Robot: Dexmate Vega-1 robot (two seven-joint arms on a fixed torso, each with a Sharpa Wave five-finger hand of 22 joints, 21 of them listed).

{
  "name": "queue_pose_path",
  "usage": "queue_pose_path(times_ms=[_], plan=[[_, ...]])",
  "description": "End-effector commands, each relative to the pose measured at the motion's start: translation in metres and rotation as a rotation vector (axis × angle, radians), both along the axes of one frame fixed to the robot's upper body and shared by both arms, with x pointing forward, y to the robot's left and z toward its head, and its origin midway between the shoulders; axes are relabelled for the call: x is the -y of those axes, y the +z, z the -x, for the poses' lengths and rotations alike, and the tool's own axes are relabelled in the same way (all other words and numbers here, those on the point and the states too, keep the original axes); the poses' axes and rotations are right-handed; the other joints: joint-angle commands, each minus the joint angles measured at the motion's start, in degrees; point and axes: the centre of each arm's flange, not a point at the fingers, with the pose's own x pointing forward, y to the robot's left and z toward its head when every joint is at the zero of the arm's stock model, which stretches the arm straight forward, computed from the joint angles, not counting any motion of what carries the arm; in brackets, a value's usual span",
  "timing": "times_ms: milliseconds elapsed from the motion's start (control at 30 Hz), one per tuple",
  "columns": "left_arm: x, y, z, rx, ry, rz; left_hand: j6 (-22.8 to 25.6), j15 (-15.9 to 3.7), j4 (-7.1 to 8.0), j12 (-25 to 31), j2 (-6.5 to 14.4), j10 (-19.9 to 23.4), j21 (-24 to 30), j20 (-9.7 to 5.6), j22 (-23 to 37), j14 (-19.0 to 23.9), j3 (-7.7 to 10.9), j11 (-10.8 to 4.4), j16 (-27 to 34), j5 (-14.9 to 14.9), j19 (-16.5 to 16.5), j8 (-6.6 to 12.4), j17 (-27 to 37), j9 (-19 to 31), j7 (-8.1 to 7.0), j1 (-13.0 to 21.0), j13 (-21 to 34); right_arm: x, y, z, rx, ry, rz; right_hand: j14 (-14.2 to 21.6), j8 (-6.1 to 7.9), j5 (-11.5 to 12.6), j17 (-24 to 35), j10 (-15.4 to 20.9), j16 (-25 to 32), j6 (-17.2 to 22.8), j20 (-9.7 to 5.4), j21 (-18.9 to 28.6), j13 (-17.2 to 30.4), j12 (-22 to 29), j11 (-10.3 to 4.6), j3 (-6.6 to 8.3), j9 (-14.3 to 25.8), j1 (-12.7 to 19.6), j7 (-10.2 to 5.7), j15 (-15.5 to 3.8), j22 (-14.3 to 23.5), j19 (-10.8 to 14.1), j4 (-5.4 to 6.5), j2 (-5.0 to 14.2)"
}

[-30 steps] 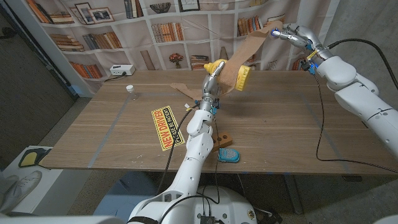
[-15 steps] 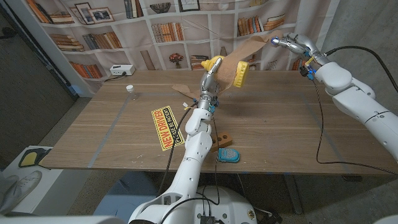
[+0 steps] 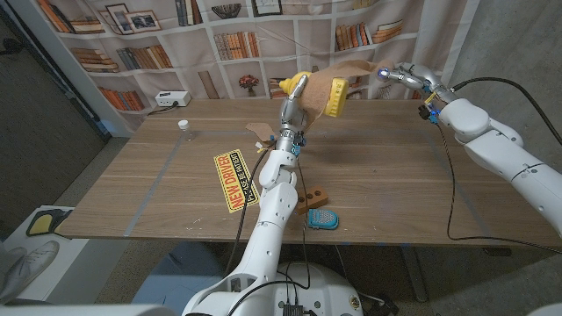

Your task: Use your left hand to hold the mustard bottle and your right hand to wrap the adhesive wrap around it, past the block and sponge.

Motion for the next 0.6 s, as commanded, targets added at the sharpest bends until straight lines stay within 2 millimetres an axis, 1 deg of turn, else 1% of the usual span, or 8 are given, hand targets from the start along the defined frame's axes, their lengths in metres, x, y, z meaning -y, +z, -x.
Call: queue_pose_path(times_ms=[33, 333, 400, 533, 567, 600], plan=[[-0.010, 0.009, 0.003, 0.012, -0.029, 0.048, -0.29, 0.11, 0.01, 0.49, 13.82, -0.20, -0.20, -0.16, 0.06, 0.23, 0.55, -0.27, 0.02, 0.38, 0.02, 0.45, 0.31, 0.18, -0.08, 13.52, 0.25, -0.006, -0.027, -0.005, -0.070, -0.009, 0.006, 0.30, 0.20, 0.20, 0.21, 0.47, -0.26, 6.11, -0.11, -0.06, 0.28, -0.12, 0.03, 0.35, 0.26, 0.08, -5.63, -2.63, 0.14, 0.17, 0.23, 0.52], [-0.013, 0.019, 0.002, 0.028, -0.040, 0.069, -0.45, 0.20, 0.00, 0.44, 13.83, -0.35, -0.24, -0.12, 0.05, 0.08, 0.66, -0.04, -0.15, 0.39, -0.03, 0.53, 0.25, 0.01, 0.00, 13.54, 0.10, -0.012, -0.043, -0.003, -0.096, -0.013, 0.021, 0.26, 0.17, 0.22, 0.22, 0.56, -0.31, 6.18, -0.10, -0.05, 0.23, -0.17, -0.14, 0.37, 0.25, 0.06, -5.70, -2.57, 0.14, 0.14, 0.21, 0.55], [-0.013, 0.020, 0.002, 0.030, -0.042, 0.071, -0.48, 0.18, 0.01, 0.39, 13.83, -0.33, -0.25, -0.12, 0.06, 0.24, 0.67, -0.26, -0.17, 0.38, -0.05, 0.58, 0.15, 0.02, -0.05, 13.52, -0.05, -0.013, -0.045, -0.002, -0.099, -0.013, 0.030, 0.24, 0.18, 0.22, 0.22, 0.56, -0.32, 6.22, -0.10, -0.05, 0.22, -0.18, -0.11, 0.38, 0.26, 0.06, -5.72, -2.57, 0.14, 0.14, 0.20, 0.54], [-0.011, 0.022, 0.003, 0.034, -0.053, 0.071, -0.51, 0.03, -0.02, 0.45, 13.83, -0.34, -0.25, -0.12, 0.06, 0.13, 0.70, -0.19, -0.17, 0.38, -0.01, 0.61, 0.28, -0.07, 0.00, 13.55, -0.02, -0.015, -0.054, -0.005, -0.126, -0.007, 0.030, 0.19, 0.15, 0.22, 0.22, 0.46, -0.35, 6.20, -0.09, -0.06, 0.26, -0.21, -0.11, 0.38, 0.25, 0.04, -5.66, -2.56, 0.14, 0.09, 0.20, 0.54], [-0.011, 0.023, 0.003, 0.035, -0.054, 0.071, -0.53, 0.11, -0.03, 0.51, 13.83, -0.38, -0.27, -0.10, 0.05, 0.14, 0.72, -0.26, -0.19, 0.38, -0.07, 0.62, 0.23, -0.09, -0.02, 13.56, 0.07, -0.015, -0.056, -0.005, -0.131, -0.006, 0.031, 0.21, 0.14, 0.22, 0.22, 0.42, -0.34, 6.21, -0.08, -0.05, 0.28, -0.23, 0.14, 0.37, 0.24, 0.03, -5.57, -2.53, 0.14, 0.11, 0.20, 0.53], [-0.011, 0.023, 0.003, 0.034, -0.056, 0.072, -0.53, 0.11, -0.02, 0.48, 13.84, -0.38, -0.26, -0.12, 0.06, 0.15, 0.72, -0.21, -0.16, 0.38, -0.04, 0.62, 0.29, -0.12, 0.02, 13.55, 0.01, -0.016, -0.057, -0.006, -0.135, -0.006, 0.033, 0.21, 0.13, 0.22, 0.22, 0.32, -0.35, 6.20, -0.07, -0.05, 0.30, -0.26, -0.05, 0.37, 0.23, 0.02, -5.64, -2.53, 0.14, 0.11, 0.19, 0.51]])
